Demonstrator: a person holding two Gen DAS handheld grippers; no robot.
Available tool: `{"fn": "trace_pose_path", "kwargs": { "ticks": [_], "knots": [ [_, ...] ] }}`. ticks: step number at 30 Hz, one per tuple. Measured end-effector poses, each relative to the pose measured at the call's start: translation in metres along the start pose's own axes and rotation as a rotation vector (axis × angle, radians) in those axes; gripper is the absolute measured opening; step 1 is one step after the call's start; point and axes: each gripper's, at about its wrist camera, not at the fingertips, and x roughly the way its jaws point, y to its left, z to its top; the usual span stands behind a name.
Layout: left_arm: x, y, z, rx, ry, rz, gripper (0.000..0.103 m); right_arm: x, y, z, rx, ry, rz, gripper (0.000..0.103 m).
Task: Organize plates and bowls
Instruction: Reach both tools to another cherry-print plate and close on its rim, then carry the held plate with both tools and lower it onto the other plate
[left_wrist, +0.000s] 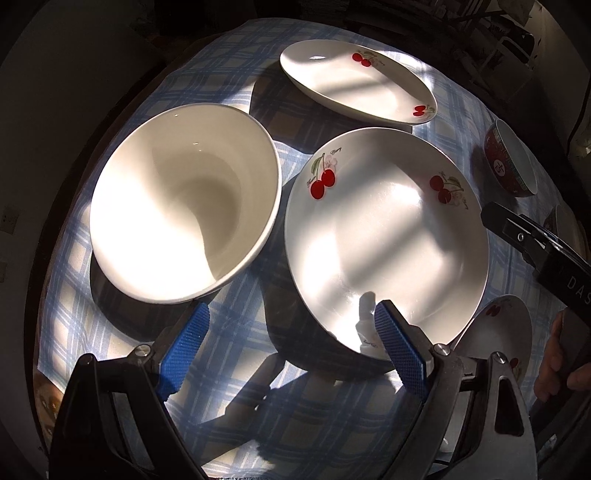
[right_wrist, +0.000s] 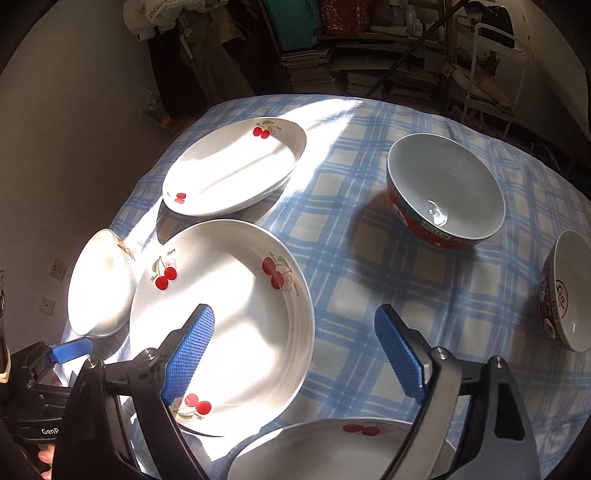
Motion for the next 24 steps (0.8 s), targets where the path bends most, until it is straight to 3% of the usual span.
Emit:
{"fn": "trace_pose_path", "kwargs": {
  "ticks": [3, 5, 8, 10, 13, 17, 19, 24],
  "knots": [
    [0.002, 0.000, 0.002, -0.016, 0.000, -0.015, 0.088, 0.006, 0.003, 0.004, -0.018, 0.011, -0.027, 0.088],
    [0.004, 0.001, 0.002, -0.031, -0.002, -0.017, 0.086, 0.012, 0.002, 0.007, -0.021, 0.032, -0.029, 0.079],
    [0.012, 0.003, 0.001, -0.067, 0.018, -0.026, 0.074, 0.019, 0.002, 0.010, -0.034, 0.050, -0.040, 0.074],
    [0.019, 0.002, 0.000, -0.074, 0.036, -0.024, 0.053, 0.025, 0.003, 0.012, -0.048, 0.064, -0.048, 0.068],
    [0.028, 0.001, 0.000, -0.080, 0.055, -0.018, 0.039, 0.033, 0.003, 0.015, -0.056, 0.089, -0.034, 0.056],
    [0.031, 0.001, 0.001, -0.104, 0.035, -0.039, 0.031, 0.043, 0.002, 0.020, -0.059, 0.124, -0.002, 0.041],
    [0.033, 0.000, 0.001, -0.103, 0.027, -0.054, 0.025, 0.050, 0.004, 0.020, -0.076, 0.152, -0.005, 0.024],
    [0.038, -0.006, -0.001, -0.107, 0.003, -0.075, 0.021, 0.058, 0.003, 0.020, -0.081, 0.185, -0.005, 0.019]
  ]
}}
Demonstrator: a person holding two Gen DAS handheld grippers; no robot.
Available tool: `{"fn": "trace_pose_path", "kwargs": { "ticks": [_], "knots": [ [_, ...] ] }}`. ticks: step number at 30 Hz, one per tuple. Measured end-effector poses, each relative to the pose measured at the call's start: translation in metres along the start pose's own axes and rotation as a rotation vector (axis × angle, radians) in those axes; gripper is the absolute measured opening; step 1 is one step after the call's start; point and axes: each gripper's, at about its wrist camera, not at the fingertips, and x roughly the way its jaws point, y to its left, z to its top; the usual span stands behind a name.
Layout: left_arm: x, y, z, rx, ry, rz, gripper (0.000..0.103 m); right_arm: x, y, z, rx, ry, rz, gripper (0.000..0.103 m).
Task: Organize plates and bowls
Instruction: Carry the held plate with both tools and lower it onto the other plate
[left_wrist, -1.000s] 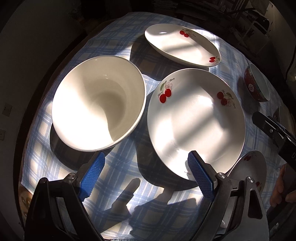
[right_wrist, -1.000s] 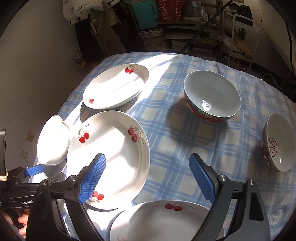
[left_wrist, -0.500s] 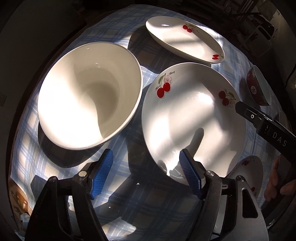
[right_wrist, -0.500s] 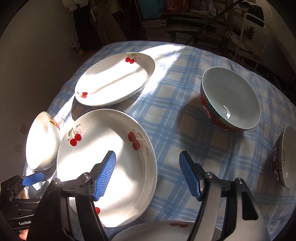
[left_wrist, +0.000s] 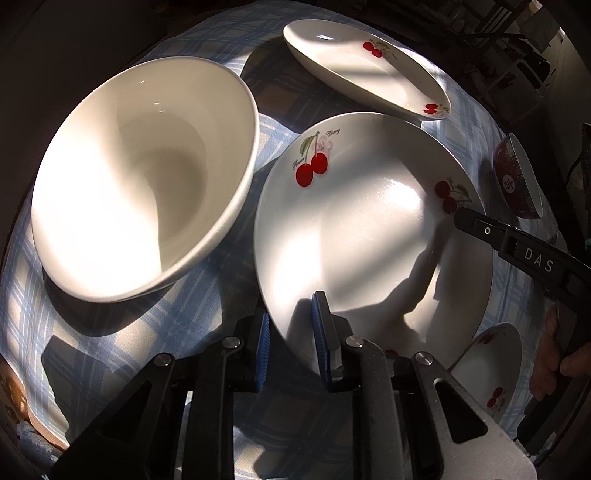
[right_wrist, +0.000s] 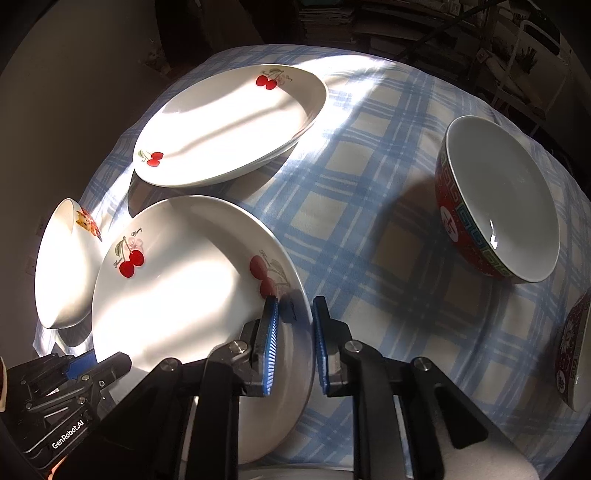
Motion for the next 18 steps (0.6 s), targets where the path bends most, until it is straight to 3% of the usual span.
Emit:
{"fn": "trace_pose_path", "kwargs": {
  "ticks": [8, 18],
  "knots": [
    [-0.013, -0.015, -0.005, 0.076, -0.094, 0.059, 0.021, -0.004, -0.002, -0.006, -0.023, 0.016, 0.000, 0.018],
    [-0.024, -0.027, -0.011, 0.109, -0.096, -0.022, 0.020, -0.031, -0.017, -0.021, 0.009, -0.019, -0.023, 0.016]
  ]
}}
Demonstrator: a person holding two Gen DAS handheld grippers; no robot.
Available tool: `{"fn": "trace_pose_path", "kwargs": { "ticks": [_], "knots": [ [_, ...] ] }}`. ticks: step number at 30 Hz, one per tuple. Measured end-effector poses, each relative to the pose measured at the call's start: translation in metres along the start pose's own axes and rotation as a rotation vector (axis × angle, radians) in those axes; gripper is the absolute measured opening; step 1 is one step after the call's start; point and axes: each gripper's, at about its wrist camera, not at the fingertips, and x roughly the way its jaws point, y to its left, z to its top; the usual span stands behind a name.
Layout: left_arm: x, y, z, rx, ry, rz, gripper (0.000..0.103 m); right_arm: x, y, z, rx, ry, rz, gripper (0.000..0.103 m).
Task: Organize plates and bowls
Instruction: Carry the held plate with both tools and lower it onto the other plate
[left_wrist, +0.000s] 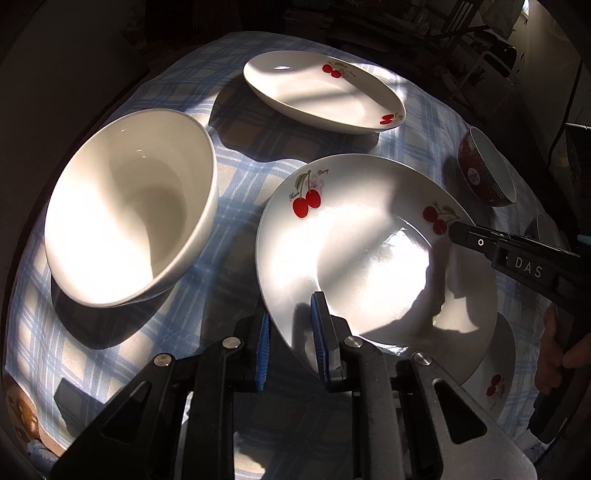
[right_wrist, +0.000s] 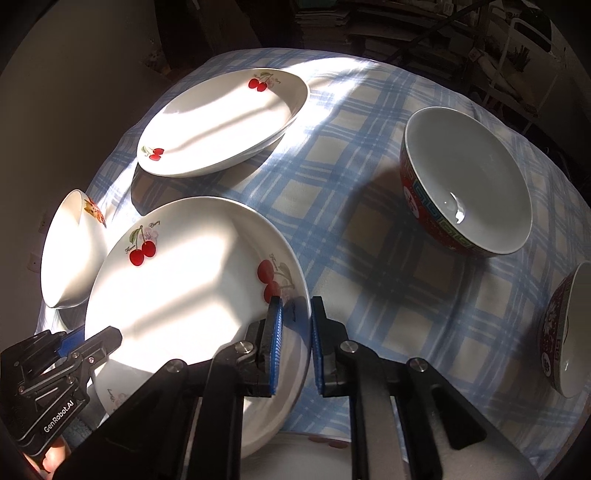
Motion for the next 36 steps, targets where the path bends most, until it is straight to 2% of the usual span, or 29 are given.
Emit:
{"fn": "trace_pose_path", "kwargs": {
  "ticks": [9, 20, 27, 36],
  "knots": [
    [-0.013, -0.008, -0.004, 0.019, -0.003, -0.056, 0.020, -0.035, -0.016, -0.018, 0.041, -0.036, 0.016, 0.011],
    [-0.034, -0.029, -0.026, 0.092, -0.005, -0.111, 0.020, -0.080, -0.025, -0.059, 0.063, -0.070, -0.023, 0.011],
    [-0.040, -0.050, -0.045, 0.160, -0.002, -0.123, 0.020, -0.096, -0.042, -0.094, 0.114, -0.072, -0.042, 0.011],
    [-0.031, -0.068, -0.068, 0.203, 0.034, -0.101, 0.021, -0.101, -0.056, -0.132, 0.137, -0.060, -0.073, 0.012]
  ]
}}
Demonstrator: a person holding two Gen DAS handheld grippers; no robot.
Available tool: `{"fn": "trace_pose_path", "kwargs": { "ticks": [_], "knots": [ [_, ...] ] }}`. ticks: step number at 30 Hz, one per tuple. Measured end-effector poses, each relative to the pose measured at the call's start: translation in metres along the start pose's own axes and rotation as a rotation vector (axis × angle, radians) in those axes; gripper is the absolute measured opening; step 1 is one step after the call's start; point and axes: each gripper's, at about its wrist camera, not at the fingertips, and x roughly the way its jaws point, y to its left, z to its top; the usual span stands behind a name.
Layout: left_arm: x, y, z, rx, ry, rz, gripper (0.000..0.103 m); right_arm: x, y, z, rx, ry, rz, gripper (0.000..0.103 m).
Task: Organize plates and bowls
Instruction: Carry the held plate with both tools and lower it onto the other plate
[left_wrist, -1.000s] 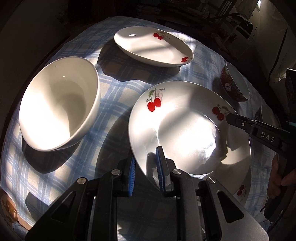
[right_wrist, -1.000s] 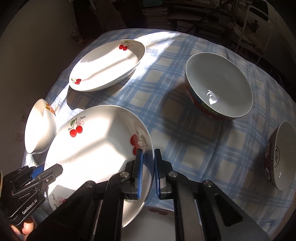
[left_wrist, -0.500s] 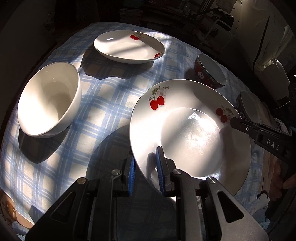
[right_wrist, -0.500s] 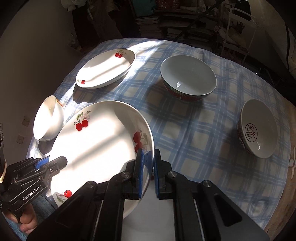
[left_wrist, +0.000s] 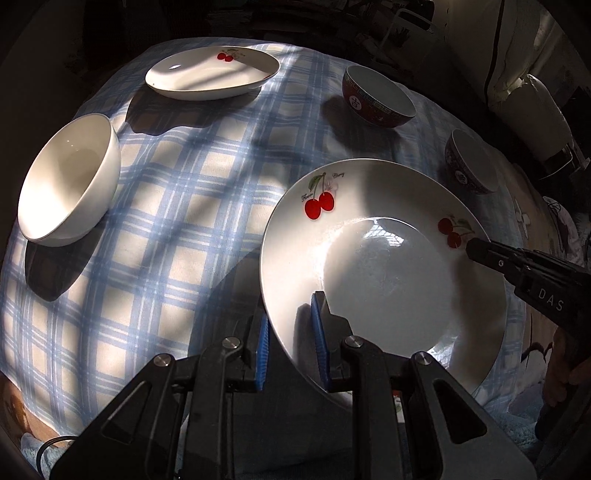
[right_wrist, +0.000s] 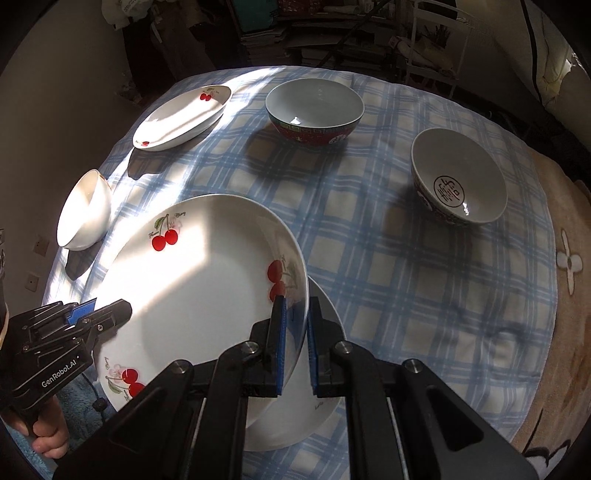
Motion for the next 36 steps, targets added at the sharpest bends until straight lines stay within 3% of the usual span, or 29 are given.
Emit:
{"fn": "trace_pose_path", "kwargs": {
  "ticks": [17, 36],
  "knots": [
    [0.034, -0.014, -0.017, 0.057, 0.097, 0.066, 0.022, 0.026, -0.005, -0.033, 0.040, 0.074, -0.050, 0.013],
    [0.043, -0.019, -0.015, 0.097, 0.090, 0.100, 0.023, 0.038, 0.000, -0.036, 0.052, 0.082, -0.112, 0.016]
  ]
}}
